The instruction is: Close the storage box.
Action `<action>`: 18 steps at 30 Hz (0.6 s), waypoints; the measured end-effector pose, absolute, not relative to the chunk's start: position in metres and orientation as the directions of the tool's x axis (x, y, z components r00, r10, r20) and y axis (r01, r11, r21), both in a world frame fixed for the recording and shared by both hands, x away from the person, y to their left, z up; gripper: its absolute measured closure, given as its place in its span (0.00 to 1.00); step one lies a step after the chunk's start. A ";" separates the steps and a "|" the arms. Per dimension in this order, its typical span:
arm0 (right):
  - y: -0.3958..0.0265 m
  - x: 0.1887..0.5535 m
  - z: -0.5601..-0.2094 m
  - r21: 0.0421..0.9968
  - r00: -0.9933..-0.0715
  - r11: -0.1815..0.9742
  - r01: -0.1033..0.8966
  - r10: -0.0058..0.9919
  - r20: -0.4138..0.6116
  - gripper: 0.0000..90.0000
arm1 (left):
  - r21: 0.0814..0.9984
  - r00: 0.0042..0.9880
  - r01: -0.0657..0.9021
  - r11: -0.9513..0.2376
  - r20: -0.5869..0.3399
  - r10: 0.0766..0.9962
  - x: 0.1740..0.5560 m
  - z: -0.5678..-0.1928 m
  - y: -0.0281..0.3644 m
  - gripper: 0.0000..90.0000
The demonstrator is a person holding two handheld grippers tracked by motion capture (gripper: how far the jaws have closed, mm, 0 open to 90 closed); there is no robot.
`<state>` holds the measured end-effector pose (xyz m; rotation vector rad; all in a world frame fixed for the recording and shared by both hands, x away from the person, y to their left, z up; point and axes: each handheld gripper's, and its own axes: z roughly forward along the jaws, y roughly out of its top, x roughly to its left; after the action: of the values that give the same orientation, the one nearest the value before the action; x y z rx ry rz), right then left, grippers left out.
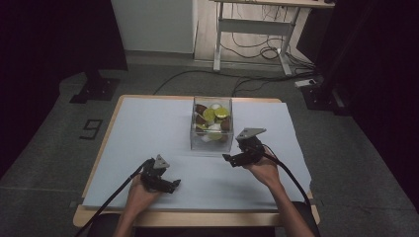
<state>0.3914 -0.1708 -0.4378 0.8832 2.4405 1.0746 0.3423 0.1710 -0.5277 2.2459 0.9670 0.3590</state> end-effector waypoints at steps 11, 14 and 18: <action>-0.197 0.382 -0.432 0.750 -0.711 0.511 0.419 0.699 -0.079 0.16 | 0.666 0.689 0.545 -0.510 -0.009 0.725 0.342 -0.528 0.171 0.04; -0.203 0.380 -0.431 0.753 -0.699 0.501 0.426 0.711 -0.077 0.16 | 0.666 0.689 0.545 -0.510 -0.009 0.725 0.342 -0.528 0.171 0.04; -0.211 0.377 -0.432 0.754 -0.687 0.492 0.435 0.723 -0.075 0.15 | 0.665 0.688 0.546 -0.509 -0.009 0.726 0.342 -0.528 0.171 0.04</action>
<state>0.3772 -0.2114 -0.4325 0.9641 2.3581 1.0318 0.3424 0.1709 -0.5278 2.2453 0.9697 0.3580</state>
